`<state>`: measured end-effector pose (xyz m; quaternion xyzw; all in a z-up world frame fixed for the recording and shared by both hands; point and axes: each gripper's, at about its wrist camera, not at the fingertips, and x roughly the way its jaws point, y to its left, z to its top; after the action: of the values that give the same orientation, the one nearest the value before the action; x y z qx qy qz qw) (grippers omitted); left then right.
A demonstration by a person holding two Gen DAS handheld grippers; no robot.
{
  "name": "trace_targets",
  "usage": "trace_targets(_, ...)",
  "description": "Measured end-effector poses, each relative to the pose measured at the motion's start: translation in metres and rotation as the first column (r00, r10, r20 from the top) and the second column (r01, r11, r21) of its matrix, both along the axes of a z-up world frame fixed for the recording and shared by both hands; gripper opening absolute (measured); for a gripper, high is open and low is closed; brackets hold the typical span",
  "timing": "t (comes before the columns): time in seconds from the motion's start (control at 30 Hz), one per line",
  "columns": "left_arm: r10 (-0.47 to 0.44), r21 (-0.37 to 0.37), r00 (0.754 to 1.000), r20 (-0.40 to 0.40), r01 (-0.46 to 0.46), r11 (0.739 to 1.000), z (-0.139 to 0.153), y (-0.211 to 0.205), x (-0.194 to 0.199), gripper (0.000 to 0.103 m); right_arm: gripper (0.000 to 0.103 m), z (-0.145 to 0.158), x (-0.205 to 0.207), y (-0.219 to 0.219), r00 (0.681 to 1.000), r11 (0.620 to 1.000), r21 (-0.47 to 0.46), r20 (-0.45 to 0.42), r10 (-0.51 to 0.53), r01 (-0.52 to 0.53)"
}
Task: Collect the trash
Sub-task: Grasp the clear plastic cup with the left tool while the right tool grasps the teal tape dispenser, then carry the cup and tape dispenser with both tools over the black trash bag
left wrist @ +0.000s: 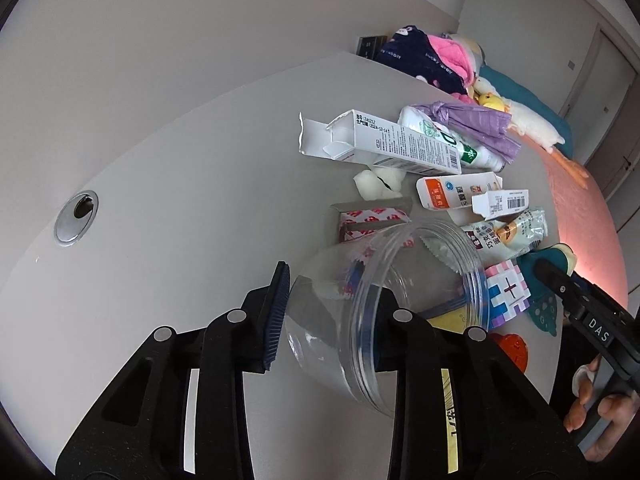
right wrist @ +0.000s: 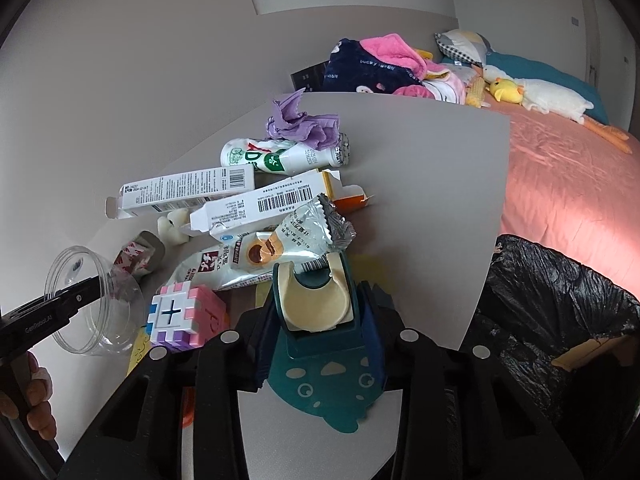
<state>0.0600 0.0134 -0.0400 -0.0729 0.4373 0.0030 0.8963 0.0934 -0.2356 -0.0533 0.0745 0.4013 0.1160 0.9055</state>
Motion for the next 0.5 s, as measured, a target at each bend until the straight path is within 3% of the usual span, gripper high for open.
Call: trace_targets(0.5,-0.014,-0.002,0.998,0.062,0.014,1.0,0.032,-0.013,-0.012,0.025,0.039,0.025,-0.02,-0.018,0.998,0.999,0.015,0.047,-0.033,0.032)
